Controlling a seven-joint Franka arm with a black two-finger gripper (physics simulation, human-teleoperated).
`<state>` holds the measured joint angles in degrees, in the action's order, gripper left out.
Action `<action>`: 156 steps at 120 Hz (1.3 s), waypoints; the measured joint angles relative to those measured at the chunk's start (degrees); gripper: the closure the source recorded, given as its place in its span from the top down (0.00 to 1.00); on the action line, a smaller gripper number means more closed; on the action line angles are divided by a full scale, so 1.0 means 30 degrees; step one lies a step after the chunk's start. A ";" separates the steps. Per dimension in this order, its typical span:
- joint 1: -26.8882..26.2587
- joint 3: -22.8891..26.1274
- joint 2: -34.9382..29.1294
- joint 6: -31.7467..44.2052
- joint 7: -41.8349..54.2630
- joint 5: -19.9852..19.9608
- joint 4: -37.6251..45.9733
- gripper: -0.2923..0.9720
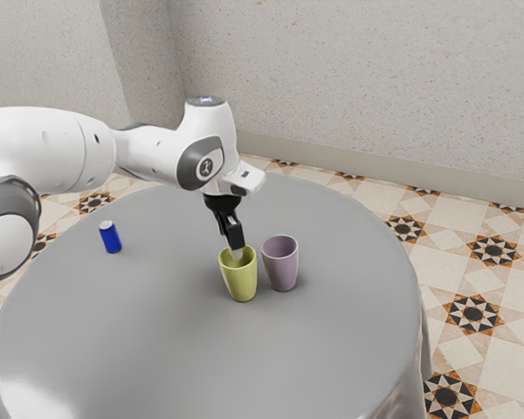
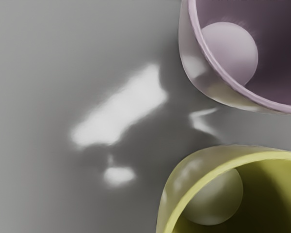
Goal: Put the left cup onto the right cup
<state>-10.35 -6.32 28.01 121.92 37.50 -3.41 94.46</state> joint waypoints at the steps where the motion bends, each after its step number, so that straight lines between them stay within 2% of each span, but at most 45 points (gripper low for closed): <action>1: -0.0001 0.0000 0.0015 0.0009 0.0004 -0.0006 -0.0002 0.75; 58: -0.0212 -0.0001 0.0774 0.0461 0.0151 -0.0136 -0.0056 0.75; 112: -0.0094 -0.0045 0.0628 0.0699 0.0211 -0.0182 0.0308 0.75; 121: -0.0114 -0.0056 0.0630 0.0724 0.0211 -0.0249 0.0331 0.72; 156: -0.0227 -0.0087 0.0590 0.0770 0.0206 -0.0378 0.0310 0.51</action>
<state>-11.03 -6.59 29.78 124.23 38.12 -4.54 95.39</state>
